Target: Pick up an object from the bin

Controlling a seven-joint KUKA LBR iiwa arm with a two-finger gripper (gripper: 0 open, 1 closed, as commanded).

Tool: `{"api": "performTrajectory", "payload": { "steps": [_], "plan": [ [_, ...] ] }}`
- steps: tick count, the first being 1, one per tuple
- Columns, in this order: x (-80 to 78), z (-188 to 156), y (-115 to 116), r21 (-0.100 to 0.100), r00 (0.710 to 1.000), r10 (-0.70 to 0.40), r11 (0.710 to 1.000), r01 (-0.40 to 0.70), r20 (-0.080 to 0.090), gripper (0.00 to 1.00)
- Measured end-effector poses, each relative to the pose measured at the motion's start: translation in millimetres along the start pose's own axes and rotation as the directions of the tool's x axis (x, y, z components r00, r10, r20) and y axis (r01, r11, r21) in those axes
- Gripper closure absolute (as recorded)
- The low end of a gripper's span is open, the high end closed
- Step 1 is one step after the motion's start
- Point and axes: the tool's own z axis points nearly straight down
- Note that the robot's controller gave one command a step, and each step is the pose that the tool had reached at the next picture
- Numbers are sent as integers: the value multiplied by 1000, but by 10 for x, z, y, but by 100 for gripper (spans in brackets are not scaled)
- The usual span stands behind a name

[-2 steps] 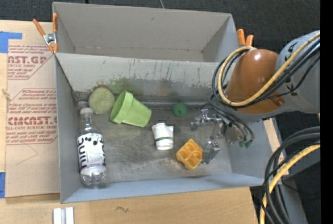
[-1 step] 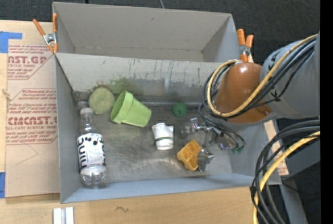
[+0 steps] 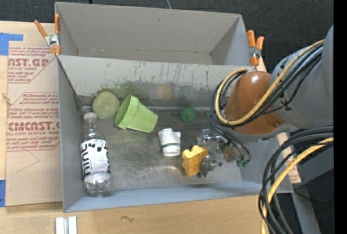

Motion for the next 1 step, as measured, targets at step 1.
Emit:
{"api": "performTrajectory", "payload": {
  "steps": [1],
  "plan": [
    [0, 0, 0, 0, 1000, 0, 1000, 0, 0, 100]
  ]
}}
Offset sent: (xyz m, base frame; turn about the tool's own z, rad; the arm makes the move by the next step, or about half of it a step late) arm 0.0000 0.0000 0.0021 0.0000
